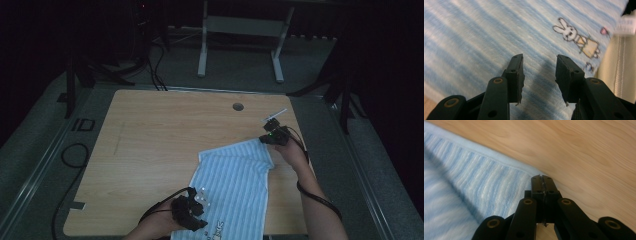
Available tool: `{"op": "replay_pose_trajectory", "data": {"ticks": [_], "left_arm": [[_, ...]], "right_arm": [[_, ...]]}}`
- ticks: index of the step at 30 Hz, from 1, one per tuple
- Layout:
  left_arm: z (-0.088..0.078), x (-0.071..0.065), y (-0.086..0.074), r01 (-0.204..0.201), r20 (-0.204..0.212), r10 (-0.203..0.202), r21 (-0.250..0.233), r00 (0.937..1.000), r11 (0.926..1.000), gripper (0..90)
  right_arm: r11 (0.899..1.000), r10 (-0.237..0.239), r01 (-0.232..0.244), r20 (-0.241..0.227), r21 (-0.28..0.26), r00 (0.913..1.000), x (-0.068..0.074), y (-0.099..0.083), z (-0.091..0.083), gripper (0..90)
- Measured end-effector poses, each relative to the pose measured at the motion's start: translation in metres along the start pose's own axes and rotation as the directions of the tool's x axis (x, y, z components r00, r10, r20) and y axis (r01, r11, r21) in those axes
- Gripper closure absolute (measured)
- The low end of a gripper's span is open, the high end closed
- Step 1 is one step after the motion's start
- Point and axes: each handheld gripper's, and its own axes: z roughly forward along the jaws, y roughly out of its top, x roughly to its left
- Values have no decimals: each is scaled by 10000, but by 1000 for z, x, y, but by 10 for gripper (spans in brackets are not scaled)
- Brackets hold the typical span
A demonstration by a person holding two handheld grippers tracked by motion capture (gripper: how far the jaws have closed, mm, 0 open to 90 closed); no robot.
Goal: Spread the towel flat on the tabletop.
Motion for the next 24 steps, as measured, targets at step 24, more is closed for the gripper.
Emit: {"op": "replay_pose_trajectory", "data": {"ticks": [24], "left_arm": [[-7, 1, 0, 63, -25, -63, -89, 10000, 9999, 573]], "right_arm": [[9828, 1814, -1812, -13, 354, 9834, -41, -42, -13, 726]]}}
